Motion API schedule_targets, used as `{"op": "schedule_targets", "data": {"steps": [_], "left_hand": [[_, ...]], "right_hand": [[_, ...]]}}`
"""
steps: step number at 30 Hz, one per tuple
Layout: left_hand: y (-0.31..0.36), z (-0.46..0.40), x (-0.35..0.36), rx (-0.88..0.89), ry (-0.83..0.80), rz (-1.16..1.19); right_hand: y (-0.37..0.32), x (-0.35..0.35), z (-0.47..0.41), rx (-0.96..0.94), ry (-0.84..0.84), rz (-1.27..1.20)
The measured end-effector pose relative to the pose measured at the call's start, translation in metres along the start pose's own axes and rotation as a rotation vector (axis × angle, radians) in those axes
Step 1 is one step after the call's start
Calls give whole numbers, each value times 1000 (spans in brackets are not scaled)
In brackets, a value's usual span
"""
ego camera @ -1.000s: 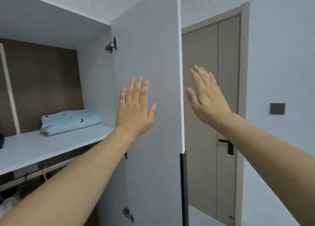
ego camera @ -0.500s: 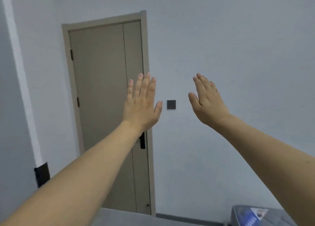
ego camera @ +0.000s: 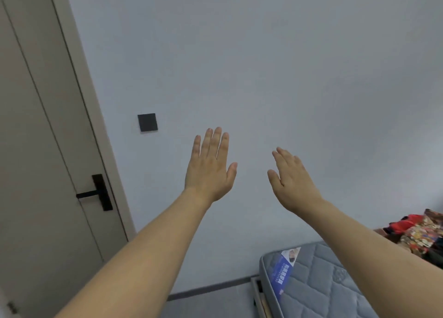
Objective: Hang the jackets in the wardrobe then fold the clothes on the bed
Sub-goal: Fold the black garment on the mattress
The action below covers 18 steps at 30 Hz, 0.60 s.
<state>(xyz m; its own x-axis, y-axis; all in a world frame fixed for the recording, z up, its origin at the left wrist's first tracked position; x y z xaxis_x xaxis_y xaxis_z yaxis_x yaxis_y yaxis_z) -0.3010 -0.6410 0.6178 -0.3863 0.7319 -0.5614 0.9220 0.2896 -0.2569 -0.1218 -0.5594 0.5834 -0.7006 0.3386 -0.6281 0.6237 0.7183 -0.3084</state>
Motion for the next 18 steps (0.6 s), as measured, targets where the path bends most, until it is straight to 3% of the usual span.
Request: {"op": "schedule_targets", "data": {"steps": [9, 14, 18], "left_hand": [[123, -55, 192, 122, -197, 305], [225, -69, 256, 379, -285, 375], [283, -88, 304, 472, -324, 396]], "right_hand": [[195, 49, -2, 301, -105, 215], [299, 47, 43, 535, -178, 295], [381, 44, 62, 681, -151, 319]]}}
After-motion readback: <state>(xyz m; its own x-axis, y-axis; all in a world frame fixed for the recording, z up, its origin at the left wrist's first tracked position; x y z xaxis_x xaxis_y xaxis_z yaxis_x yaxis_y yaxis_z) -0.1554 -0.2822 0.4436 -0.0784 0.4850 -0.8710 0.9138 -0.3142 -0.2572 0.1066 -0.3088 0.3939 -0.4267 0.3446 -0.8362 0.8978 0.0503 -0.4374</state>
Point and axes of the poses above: each hand's wrist, its own z-axis away from the middle knuckle, its own x-axis out of the palm, y = z × x, the point moved 3 cm from there along -z, towards the middle knuckle, and after that the axes turned 12 degrees about y, right-handed, at the moved point
